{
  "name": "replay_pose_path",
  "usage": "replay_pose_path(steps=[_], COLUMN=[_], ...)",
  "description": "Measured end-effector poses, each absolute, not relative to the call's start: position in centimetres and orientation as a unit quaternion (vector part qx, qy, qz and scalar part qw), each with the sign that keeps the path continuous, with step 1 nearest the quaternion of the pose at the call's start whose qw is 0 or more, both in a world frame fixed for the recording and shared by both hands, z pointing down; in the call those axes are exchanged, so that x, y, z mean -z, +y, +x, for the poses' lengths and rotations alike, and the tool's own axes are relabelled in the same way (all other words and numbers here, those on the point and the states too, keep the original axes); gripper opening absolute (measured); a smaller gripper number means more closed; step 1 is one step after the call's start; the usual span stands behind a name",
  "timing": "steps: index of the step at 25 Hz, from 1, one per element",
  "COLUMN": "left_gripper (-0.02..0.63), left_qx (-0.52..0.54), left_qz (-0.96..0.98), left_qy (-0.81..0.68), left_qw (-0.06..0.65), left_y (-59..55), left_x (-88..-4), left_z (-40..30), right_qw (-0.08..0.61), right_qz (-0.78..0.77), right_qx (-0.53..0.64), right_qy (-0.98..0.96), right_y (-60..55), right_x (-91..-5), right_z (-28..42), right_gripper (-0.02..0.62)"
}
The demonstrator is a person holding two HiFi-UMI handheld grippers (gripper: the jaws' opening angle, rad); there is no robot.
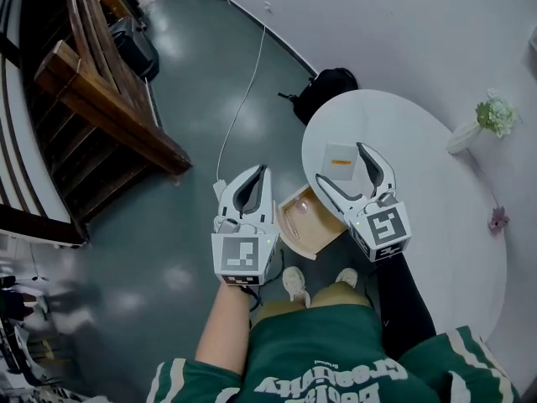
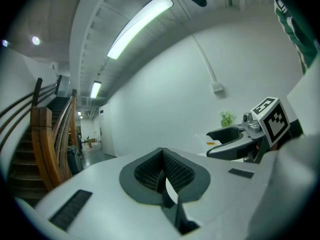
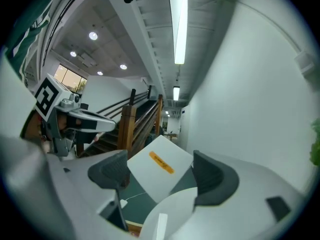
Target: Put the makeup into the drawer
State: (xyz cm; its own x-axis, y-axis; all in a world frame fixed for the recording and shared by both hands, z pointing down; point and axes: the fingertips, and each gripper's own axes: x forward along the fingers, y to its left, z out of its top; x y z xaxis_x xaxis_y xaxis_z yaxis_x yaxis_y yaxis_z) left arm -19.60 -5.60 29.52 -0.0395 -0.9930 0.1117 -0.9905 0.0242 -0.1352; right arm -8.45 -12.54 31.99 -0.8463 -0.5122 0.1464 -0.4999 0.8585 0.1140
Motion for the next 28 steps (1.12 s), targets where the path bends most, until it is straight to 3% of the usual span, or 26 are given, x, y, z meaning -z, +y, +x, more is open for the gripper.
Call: replay_pose_path(steps=[7, 28], left_gripper=[0.000, 0.000], left_qx=[0.083, 0.114], left_qz=[-0.682, -0.666], left_qy=[0.727, 0.732], left_qw=[-0.004, -0.088], left_y=[-3.3, 0.6], left_x=[-30.4, -41.5], left_z=[-22.9, -27.3], right_qw=[0.112, 0.309], right_qz=[0.231, 0.114], right_qx=[0.026, -0.086], right_qy=[-0.966, -0.940], right_y=[-10.3, -2.6], right_x=[-34.7, -59.3], right_z=[-12.3, -15.0], right_gripper=[0.422, 0.422])
